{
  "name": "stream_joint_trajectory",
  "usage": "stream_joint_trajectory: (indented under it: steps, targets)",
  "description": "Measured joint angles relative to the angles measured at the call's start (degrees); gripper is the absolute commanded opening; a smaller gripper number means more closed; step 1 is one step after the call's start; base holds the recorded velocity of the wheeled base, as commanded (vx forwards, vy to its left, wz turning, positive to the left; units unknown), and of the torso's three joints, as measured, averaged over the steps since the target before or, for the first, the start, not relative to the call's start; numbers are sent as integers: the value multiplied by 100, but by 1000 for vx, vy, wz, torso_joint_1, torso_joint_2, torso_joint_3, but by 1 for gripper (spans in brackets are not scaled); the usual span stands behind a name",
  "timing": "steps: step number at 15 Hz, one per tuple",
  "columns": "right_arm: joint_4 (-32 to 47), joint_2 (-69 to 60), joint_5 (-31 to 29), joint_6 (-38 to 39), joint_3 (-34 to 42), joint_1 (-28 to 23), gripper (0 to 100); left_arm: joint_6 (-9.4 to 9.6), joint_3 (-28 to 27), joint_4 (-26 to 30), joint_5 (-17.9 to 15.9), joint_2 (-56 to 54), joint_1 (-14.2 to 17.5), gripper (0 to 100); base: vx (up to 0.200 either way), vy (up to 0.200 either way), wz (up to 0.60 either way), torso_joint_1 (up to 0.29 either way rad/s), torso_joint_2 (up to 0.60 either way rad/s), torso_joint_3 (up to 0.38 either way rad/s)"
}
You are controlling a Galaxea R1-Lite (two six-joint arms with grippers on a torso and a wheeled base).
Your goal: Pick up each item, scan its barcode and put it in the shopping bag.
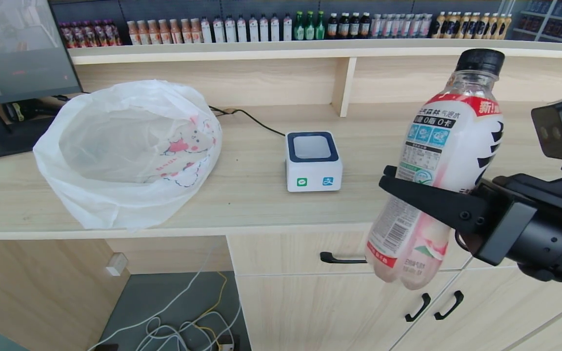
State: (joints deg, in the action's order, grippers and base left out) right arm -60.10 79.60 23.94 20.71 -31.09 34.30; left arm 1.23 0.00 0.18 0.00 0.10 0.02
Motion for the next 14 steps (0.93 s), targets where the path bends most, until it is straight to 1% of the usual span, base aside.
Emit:
stream_joint_trajectory:
  steps: [3, 5, 7, 9, 11, 12, 14]
  targets:
    - [0, 96, 235, 154, -16, 50, 0, 0, 0, -2, 0, 1, 0, 100, 0, 0, 0, 0, 0, 0]
    - [-187, 226, 294, 334, -16, 59, 0, 0, 0, 0, 0, 0, -2, 100, 0, 0, 0, 0, 0, 0]
    - [-934, 400, 391, 696, -13, 179, 0, -1, 0, 0, 0, 1, -2, 100, 0, 0, 0, 0, 0, 0]
    - [-1760, 621, 419, 1328, 50, 397, 0, -1, 0, -2, 0, 1, -2, 100, 0, 0, 0, 0, 0, 0]
    - [-2400, 890, 430, 1747, 94, 528, 0, -1, 0, 0, 0, 1, -2, 100, 0, 0, 0, 0, 0, 0]
    - [-2708, 1061, 428, 1853, 105, 544, 0, -1, 0, 0, 0, 0, 0, 100, 0, 0, 0, 0, 0, 0]
    - [-2962, 1328, 427, 1954, 110, 580, 0, -1, 0, 0, 0, 0, 0, 100, 0, 0, 0, 0, 0, 0]
